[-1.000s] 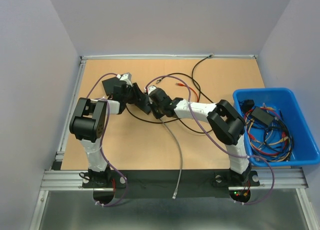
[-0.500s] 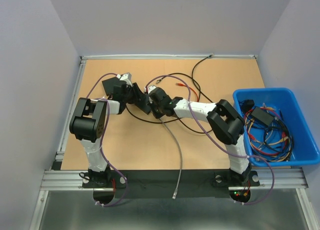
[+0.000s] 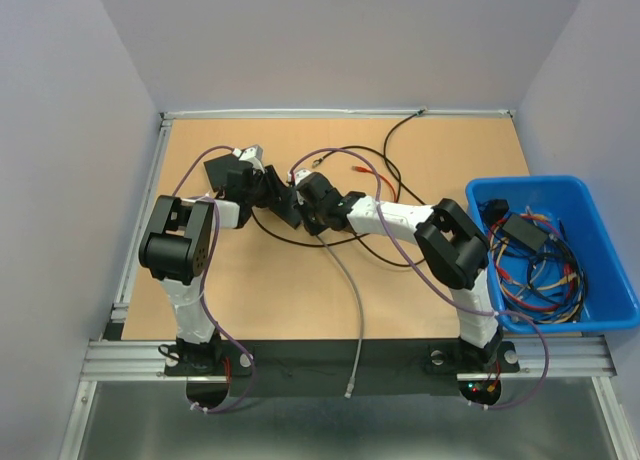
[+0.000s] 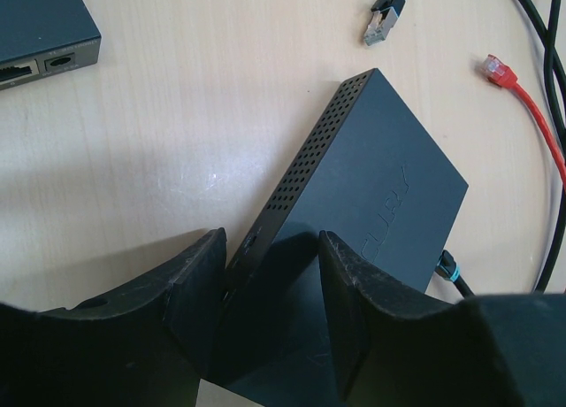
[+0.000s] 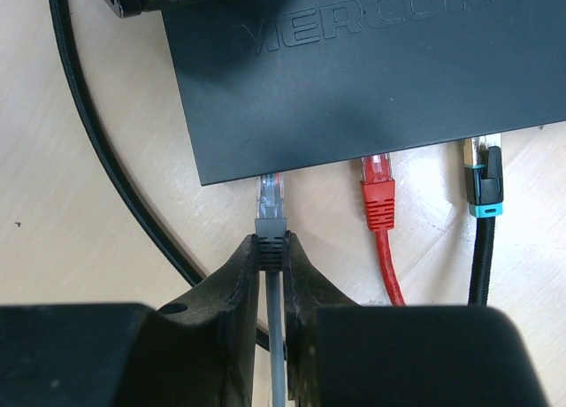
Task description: Insert the plug into the switch port
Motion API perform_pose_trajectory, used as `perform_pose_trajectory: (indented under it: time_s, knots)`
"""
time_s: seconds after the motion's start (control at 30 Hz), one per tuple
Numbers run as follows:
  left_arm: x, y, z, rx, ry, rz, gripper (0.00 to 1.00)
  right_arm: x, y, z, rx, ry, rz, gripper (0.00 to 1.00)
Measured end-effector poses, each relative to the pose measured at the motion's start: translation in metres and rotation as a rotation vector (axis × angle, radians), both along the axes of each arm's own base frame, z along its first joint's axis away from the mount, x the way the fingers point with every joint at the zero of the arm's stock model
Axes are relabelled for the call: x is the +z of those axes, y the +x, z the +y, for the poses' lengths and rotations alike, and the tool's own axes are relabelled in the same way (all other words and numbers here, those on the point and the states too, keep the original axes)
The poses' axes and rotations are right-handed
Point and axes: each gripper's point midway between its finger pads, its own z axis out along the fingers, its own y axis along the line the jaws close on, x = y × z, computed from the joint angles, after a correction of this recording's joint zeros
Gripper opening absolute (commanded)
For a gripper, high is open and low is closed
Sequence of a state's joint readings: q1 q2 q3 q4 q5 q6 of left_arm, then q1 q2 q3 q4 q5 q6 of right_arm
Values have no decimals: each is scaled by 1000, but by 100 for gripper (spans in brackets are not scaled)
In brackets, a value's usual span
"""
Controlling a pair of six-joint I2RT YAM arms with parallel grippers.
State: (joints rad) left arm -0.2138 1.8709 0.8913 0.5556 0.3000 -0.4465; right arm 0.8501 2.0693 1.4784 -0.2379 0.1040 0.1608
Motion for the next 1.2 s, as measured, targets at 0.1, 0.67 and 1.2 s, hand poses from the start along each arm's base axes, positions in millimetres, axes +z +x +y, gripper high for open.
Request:
perform_pose_trajectory:
  time_s: [0.1, 0.67, 1.2]
  knots:
    - [0, 0, 0, 0, 0, 0, 56, 0, 0, 0, -2, 1, 1, 0]
    - [0, 1, 2, 4, 1, -2, 55, -5, 5, 0, -25, -24, 5, 0]
    - [-1, 4, 1, -5, -4, 0, 56, -6, 9, -1, -11, -49, -11, 0]
